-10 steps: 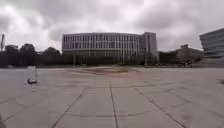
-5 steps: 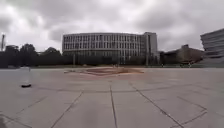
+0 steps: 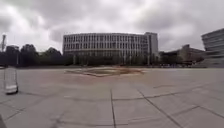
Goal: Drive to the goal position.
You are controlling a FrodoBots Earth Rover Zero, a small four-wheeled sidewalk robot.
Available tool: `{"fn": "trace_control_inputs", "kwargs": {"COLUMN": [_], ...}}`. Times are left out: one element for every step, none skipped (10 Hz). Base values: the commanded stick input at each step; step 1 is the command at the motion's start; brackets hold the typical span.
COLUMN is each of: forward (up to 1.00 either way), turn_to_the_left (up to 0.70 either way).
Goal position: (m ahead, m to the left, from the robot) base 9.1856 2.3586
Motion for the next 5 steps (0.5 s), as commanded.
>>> {"fn": "trace_control_inputs", "kwargs": {"forward": [1.00, 1.00, 1.00, 1.00, 1.00], "turn_to_the_left": [0.40, 0.40, 0.40, 0.40, 0.33]}}
